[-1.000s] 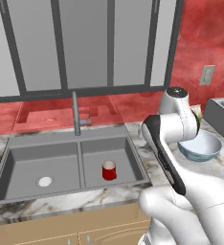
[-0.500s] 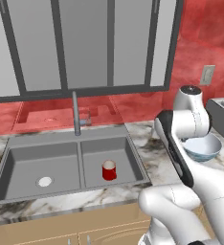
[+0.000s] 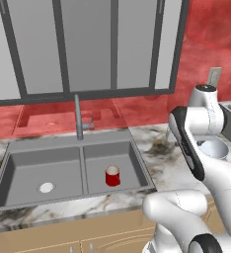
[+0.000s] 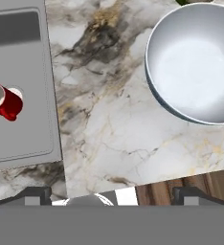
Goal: Pick the mug and place it in the sink. Pick the bowl and place it in the open cabinet and then close the cabinet.
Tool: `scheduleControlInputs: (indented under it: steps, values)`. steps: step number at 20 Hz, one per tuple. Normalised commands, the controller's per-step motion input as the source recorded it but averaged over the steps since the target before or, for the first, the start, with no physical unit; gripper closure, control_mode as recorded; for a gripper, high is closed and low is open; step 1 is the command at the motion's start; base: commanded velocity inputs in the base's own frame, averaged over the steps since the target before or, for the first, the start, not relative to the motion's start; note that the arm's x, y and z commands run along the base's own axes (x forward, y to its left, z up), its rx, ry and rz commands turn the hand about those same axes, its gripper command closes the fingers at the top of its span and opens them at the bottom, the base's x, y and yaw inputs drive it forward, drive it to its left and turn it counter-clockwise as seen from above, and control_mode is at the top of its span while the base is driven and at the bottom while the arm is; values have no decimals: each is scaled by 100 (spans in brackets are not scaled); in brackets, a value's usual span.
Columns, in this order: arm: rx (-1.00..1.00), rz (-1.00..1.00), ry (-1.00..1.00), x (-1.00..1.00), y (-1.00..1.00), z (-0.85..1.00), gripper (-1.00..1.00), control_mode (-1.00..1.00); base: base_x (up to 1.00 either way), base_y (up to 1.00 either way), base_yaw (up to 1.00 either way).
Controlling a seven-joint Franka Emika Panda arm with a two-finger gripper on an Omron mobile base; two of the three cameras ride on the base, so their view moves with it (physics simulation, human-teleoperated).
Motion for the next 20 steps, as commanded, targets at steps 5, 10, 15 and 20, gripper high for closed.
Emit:
scheduleControlInputs:
  steps: [5,10,15,20]
  values:
    - [0,0,11,3,-33,0,-100,-100,0,0,0]
    - [0,1,1,0,-23,0,-100,-100,0,0,0]
    - [0,3,0,0,-24,0,-100,-100,0,0,0]
    - [0,3,0,0,-19,-5,-100,-100,0,0,0]
